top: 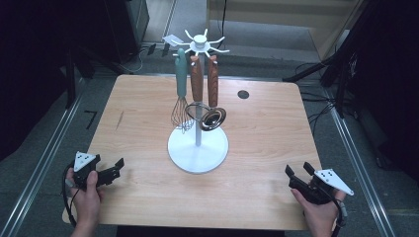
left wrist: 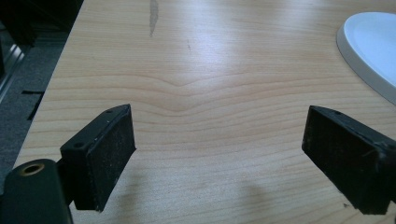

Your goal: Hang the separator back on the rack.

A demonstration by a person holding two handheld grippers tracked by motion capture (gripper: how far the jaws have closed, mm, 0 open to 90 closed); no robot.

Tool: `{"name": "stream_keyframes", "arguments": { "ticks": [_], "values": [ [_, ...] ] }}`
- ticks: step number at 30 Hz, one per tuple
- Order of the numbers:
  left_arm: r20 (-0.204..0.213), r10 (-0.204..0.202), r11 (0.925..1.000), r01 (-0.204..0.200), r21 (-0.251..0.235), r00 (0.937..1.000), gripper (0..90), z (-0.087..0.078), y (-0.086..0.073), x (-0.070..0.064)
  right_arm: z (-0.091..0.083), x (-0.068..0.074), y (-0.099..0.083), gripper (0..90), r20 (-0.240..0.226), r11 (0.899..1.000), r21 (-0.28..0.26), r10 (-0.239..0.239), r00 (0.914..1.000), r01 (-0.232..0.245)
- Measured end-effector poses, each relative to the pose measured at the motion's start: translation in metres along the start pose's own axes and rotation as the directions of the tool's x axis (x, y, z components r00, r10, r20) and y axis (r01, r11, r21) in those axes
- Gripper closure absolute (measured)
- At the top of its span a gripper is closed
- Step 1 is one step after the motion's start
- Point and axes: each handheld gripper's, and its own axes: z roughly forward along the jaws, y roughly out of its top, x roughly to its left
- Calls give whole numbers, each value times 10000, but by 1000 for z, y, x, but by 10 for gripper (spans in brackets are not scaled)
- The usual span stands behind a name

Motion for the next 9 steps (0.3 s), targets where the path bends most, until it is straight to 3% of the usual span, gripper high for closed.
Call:
{"name": "stream_keyframes", "arguments": {
  "ticks": [3, 9],
  "values": [
    [46, 83, 10000, -83, 0, 10000, 79, 0, 0, -1, 0, -7, 0, 277, 182, 9994, -74, 344, 9992, -342],
    [24, 75, 10000, -75, 64, 10000, 79, 1, 0, 0, -1, -14, -1, 278, 446, 9983, -133, 565, 9974, -559]
  ]
}}
